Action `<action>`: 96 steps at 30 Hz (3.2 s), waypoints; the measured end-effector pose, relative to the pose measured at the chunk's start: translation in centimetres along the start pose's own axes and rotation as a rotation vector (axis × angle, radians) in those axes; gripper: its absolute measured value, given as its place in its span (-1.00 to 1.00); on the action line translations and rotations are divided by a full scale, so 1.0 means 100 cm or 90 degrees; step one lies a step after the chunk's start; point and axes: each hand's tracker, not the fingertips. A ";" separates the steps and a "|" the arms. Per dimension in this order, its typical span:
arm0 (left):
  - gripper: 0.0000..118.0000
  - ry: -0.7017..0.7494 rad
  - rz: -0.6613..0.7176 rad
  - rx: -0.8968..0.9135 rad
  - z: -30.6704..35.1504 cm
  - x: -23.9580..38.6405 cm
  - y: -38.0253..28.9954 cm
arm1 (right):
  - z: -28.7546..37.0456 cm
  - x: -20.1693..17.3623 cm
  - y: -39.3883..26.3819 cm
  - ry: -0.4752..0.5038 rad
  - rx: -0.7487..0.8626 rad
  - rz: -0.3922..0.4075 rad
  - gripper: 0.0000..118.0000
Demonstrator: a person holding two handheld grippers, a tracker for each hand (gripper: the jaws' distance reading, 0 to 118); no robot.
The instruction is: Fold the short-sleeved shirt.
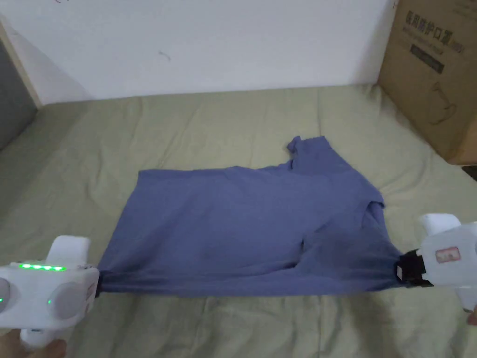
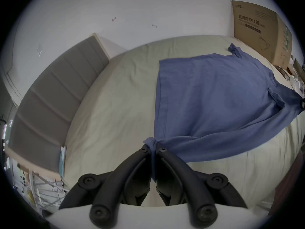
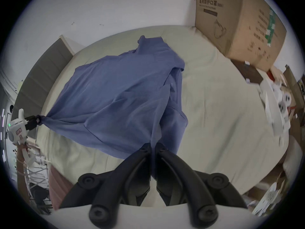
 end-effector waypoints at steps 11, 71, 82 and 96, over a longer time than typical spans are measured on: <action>-0.21 -0.066 0.139 -0.059 0.035 -0.012 -0.103 | 0.003 0.016 -0.121 -0.004 -0.025 -0.105 -0.30; -0.93 -0.096 0.178 -0.027 0.027 -0.043 -0.056 | 0.026 -0.011 -0.067 -0.024 0.046 -0.048 -0.80; -0.24 -0.082 0.147 -0.106 -0.060 -0.021 0.044 | -0.075 0.028 0.056 0.014 -0.033 -0.188 0.26; -0.95 -0.153 0.237 -0.092 -0.003 -0.036 -0.048 | -0.011 0.008 -0.048 -0.019 0.031 -0.100 -0.90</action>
